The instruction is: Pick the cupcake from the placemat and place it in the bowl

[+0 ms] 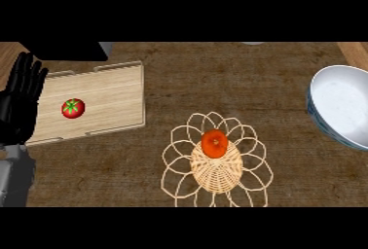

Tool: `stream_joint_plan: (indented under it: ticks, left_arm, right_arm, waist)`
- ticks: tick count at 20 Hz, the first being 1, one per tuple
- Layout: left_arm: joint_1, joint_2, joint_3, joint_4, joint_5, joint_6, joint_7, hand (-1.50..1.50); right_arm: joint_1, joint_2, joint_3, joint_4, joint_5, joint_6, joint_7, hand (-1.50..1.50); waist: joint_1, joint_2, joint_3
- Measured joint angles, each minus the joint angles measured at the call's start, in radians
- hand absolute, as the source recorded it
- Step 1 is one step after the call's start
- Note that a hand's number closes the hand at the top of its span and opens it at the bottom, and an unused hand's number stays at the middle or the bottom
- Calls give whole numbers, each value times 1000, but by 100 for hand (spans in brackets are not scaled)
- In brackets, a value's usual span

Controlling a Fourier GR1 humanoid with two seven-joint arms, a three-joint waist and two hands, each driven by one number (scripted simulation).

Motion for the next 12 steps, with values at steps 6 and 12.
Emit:
stream_joint_plan:
  ticks: [6,12]
  left_arm:
    - [-35,-9,-17,21,-8,0,3,0]
    - [-52,-19,-26,40,-20,8,2,0]
  right_arm:
    - [-117,-7,111,4,-17,33,53,150]
    - [-241,43,258,-35,9,52,119,150]
  waist:
    - [23,3,-2]
    - [29,4,-3]
